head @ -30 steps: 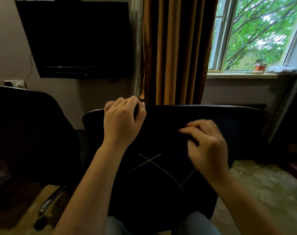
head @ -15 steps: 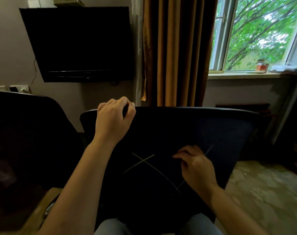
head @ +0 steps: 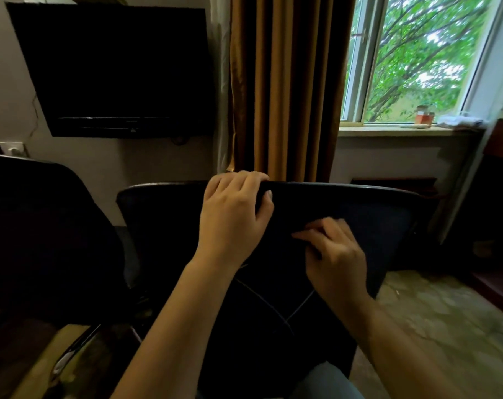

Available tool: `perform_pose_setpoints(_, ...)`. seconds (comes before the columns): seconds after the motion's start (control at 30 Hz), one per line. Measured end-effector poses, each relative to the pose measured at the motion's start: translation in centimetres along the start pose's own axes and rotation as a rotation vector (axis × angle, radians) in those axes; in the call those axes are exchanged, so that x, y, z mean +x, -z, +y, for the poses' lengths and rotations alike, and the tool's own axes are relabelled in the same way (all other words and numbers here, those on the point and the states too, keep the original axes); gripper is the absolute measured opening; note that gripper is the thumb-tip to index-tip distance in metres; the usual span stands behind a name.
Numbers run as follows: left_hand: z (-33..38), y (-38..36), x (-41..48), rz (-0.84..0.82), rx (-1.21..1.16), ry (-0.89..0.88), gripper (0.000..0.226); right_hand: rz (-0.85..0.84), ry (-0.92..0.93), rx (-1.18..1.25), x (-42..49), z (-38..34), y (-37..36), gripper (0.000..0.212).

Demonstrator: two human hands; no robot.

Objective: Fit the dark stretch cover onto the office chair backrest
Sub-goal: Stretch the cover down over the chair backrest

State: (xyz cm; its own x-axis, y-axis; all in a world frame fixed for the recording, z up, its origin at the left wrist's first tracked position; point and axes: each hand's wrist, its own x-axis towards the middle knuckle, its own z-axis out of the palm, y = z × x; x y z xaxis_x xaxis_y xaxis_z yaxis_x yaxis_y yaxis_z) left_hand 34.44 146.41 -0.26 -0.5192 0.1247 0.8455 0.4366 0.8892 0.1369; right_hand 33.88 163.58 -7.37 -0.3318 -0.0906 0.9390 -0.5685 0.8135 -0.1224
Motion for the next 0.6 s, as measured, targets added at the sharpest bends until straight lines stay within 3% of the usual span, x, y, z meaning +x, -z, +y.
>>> perform_pose_setpoints(0.2, -0.7, 0.1, -0.4, 0.027, -0.04, 0.012, 0.03, -0.176, -0.029, -0.027, -3.0, 0.5, -1.1, 0.029)
perform_pose_setpoints(0.33, -0.8, 0.1, -0.5, 0.041, -0.047, 0.03, 0.03, -0.075, 0.018, 0.026, 0.5, -1.3, 1.4, 0.021)
perform_pose_setpoints(0.47, -1.2, 0.3, -0.6, 0.049, -0.054, 0.049, 0.03, 0.113, 0.014, 0.003, 4.5, -2.4, 3.5, 0.026)
perform_pose_setpoints(0.6, -1.6, 0.6, -0.5, 0.055, -0.059, 0.067, 0.03, 0.083, 0.04, 0.027, 2.6, -1.9, 1.7, 0.019)
